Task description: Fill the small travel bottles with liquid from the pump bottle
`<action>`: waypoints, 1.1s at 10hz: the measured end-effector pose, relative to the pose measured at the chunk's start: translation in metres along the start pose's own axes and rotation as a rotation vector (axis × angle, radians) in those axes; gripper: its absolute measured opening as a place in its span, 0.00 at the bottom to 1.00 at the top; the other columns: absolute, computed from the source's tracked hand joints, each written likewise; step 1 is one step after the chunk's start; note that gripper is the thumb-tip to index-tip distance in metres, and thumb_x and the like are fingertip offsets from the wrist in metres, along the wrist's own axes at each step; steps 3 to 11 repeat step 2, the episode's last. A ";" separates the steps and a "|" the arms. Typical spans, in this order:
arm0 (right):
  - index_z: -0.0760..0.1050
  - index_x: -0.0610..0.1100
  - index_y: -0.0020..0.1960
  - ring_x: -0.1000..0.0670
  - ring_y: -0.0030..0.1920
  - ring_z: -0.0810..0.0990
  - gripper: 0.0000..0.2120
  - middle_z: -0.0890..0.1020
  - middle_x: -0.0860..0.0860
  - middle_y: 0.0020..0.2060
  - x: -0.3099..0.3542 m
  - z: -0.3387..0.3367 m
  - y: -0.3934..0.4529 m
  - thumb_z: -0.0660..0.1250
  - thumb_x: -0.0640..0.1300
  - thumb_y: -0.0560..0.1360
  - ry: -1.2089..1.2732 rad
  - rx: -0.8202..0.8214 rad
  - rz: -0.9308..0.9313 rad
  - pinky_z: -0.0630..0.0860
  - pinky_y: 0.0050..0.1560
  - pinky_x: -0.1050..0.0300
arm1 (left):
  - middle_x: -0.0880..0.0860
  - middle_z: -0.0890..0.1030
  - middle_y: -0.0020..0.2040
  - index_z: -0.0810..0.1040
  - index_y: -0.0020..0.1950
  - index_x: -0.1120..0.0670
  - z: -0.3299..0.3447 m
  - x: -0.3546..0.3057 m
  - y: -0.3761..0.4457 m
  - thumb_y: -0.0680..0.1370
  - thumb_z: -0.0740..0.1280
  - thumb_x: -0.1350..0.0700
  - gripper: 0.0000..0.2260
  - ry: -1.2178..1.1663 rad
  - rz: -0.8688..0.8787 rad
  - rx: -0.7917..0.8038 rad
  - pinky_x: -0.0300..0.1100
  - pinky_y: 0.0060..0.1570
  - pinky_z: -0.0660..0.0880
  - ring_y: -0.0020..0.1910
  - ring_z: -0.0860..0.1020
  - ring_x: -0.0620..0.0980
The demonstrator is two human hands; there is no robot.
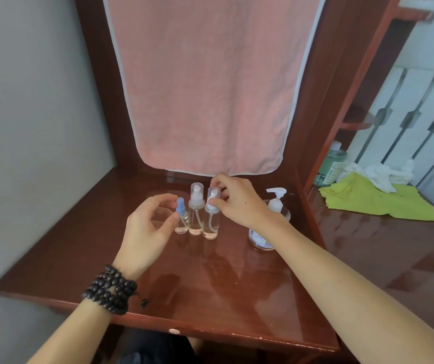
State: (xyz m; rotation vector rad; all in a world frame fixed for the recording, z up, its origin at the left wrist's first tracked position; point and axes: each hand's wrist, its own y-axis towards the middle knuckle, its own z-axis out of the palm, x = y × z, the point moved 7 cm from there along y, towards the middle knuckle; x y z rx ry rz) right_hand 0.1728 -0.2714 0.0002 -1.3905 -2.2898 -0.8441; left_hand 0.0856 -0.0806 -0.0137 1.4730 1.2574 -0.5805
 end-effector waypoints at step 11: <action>0.74 0.48 0.55 0.48 0.46 0.82 0.12 0.82 0.50 0.50 0.005 -0.001 -0.005 0.71 0.42 0.75 -0.006 0.017 -0.032 0.80 0.51 0.46 | 0.45 0.82 0.51 0.79 0.55 0.48 0.006 -0.006 0.000 0.75 0.70 0.62 0.11 0.029 0.031 -0.004 0.35 0.43 0.78 0.45 0.81 0.42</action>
